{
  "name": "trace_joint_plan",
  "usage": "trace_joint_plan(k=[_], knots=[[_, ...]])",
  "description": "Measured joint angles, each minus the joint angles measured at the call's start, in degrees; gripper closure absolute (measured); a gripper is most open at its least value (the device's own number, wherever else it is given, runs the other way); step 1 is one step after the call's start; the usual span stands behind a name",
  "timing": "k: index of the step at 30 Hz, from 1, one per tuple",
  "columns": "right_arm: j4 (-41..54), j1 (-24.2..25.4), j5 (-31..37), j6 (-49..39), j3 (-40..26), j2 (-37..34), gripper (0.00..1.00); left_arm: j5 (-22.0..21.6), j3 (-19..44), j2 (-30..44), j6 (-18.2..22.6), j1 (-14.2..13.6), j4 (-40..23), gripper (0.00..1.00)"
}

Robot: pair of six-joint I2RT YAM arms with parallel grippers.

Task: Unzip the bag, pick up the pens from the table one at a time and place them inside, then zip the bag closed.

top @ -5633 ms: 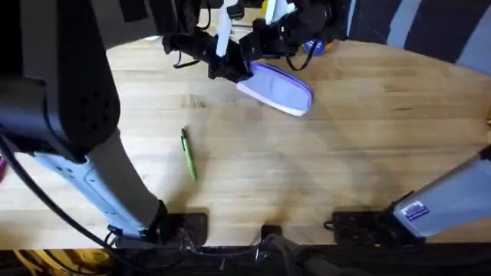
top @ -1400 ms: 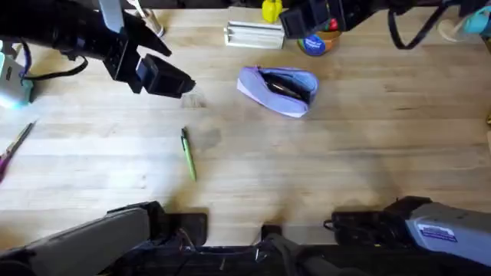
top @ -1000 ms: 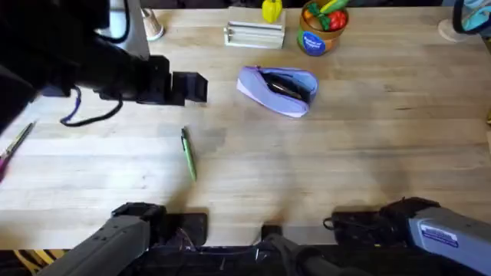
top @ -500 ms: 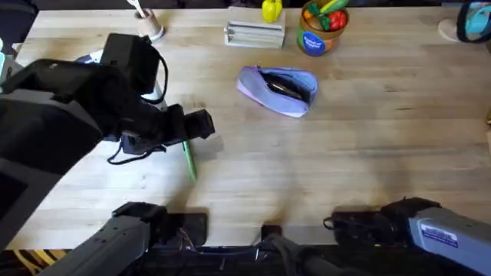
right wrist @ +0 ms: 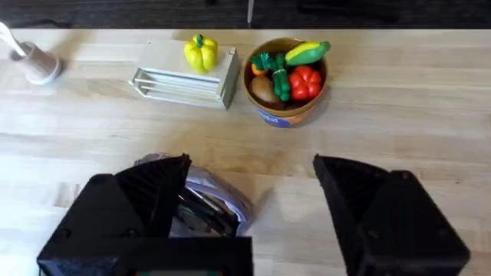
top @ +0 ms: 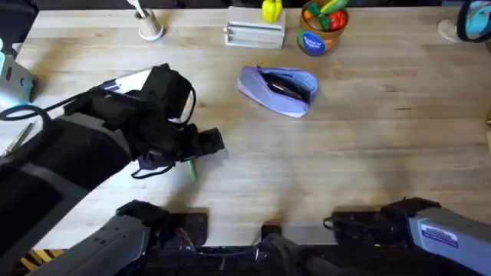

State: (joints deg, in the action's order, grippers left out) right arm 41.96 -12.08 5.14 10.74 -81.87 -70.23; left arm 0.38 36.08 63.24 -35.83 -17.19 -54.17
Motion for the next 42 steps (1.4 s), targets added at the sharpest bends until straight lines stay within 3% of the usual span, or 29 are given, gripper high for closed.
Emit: trace_joint_plan(k=[13,16,18,20,23,26,30,42], knots=[[-0.2,1.6,0.0,0.0,0.0,0.0,0.005,1.3,-1.6,0.0,-1.4,0.0,1.0,0.007],[0.0,1.6,0.0,0.0,0.0,0.0,0.004,1.3,-1.9,0.1,-4.0,0.0,1.1,0.006],[0.1,1.6,0.0,0.0,0.0,0.0,0.003,-0.2,-1.8,2.4,-9.6,0.0,1.8,0.007],[0.1,1.6,0.0,0.0,0.0,0.0,0.004,-0.5,-1.4,3.4,-10.4,0.0,1.8,0.017],[0.1,1.6,0.0,0.0,0.0,0.0,0.005,-1.9,-1.0,4.6,-11.3,0.0,1.2,0.213],[0.1,1.6,0.0,0.0,0.0,0.0,0.005,-1.6,-1.0,4.6,-12.2,0.1,1.5,0.573],[0.1,1.7,0.0,0.0,0.0,0.0,0.005,-0.1,-1.0,4.6,-12.7,0.1,2.7,0.925],[6.9,7.4,-3.0,0.2,0.0,0.0,0.005,-0.6,1.6,7.0,-11.0,0.0,2.8,0.955]])
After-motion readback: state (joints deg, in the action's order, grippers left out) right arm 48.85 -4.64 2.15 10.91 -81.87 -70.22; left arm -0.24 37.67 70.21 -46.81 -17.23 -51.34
